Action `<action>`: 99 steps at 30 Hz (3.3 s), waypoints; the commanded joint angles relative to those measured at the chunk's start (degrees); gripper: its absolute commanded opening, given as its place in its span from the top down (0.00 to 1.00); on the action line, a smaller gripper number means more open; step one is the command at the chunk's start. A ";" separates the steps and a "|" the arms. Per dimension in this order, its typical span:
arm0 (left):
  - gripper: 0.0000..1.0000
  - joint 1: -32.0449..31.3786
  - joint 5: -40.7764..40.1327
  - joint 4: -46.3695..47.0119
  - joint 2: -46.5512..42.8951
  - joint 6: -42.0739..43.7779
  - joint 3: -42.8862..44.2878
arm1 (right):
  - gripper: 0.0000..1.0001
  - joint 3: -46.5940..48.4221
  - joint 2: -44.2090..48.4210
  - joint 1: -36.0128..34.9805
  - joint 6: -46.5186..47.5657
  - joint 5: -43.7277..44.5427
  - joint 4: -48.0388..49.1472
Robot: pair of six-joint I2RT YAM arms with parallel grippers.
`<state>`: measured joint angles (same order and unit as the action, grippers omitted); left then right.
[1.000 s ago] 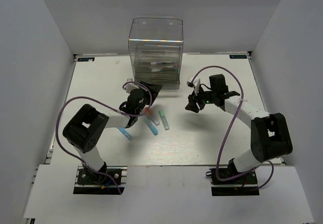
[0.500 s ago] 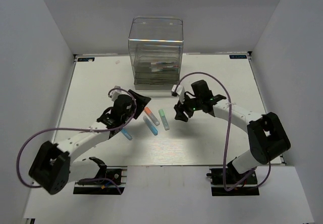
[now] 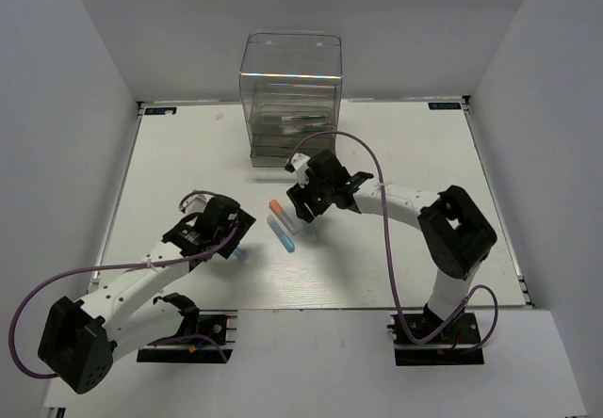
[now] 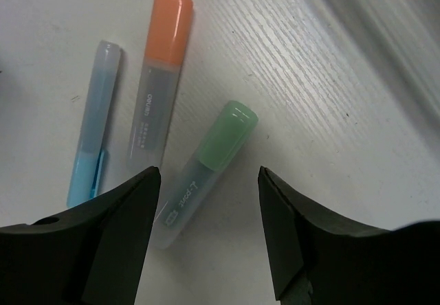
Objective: Sort the stationery into containers
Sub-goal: Pick up the pen from the center of the board, then place the pen in the drawer, then pick up the pen from the center of the board.
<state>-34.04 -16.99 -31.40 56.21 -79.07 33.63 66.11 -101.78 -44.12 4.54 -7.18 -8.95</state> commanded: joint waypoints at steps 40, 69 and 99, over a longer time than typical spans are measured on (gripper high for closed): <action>0.18 -0.32 6.45 6.69 25.61 4.80 11.64 | 0.98 6.39 9.32 1.40 26.66 -1.61 8.25; 0.46 -1.38 10.49 5.21 36.17 11.12 14.80 | 0.86 28.90 -14.15 7.73 47.05 -2.23 3.42; 1.00 -0.67 9.98 17.24 18.60 13.32 15.23 | 0.23 4.93 10.63 10.28 23.60 -11.45 3.68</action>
<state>-35.16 -4.95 -18.55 77.56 -67.11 46.17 74.24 -93.23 -34.59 34.09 -17.08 -5.87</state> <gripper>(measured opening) 0.333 0.806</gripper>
